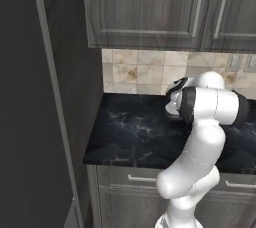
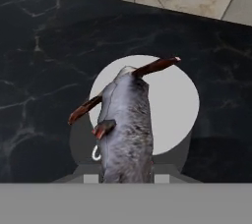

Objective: Take the fish from the fridge and place it on the digital scale on the counter by the fridge. Wait a few seconds for a reading, then move it to the plate on the dining counter.

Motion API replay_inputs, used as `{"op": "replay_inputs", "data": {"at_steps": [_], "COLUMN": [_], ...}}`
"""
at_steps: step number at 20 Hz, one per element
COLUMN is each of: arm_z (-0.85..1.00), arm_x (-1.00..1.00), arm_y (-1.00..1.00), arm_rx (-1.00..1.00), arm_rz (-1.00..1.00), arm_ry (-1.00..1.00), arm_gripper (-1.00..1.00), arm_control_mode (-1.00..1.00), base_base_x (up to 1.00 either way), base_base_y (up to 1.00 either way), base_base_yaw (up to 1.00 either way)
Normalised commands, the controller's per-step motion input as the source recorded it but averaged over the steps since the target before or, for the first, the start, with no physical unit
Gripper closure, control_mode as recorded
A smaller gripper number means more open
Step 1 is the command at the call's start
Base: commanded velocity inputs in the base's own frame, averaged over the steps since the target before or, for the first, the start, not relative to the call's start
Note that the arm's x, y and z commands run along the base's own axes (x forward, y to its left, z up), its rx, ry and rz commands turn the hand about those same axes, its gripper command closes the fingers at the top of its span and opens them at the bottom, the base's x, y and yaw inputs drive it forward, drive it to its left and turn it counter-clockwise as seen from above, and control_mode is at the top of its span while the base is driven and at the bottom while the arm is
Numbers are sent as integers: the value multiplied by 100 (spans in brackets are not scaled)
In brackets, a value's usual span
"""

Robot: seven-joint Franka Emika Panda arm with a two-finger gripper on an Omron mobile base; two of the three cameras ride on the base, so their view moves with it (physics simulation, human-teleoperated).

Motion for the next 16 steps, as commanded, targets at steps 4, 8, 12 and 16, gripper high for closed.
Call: {"op": "replay_inputs", "data": {"at_steps": [4,8,12,16], "arm_z": [-22,-20,-22,-21], "arm_x": [42,36,26,7], "arm_y": [-16,-16,-5,0], "arm_rx": [0,0,0,0], "arm_rz": [0,0,0,0], "arm_ry": [0,0,0,0], "arm_gripper": [100,100,100,100], "arm_control_mode": [-100,-100,-100,-100], "base_base_x": [0,0,0,0], "base_base_y": [0,0,0,0], "base_base_yaw": [0,0,0,0]}}
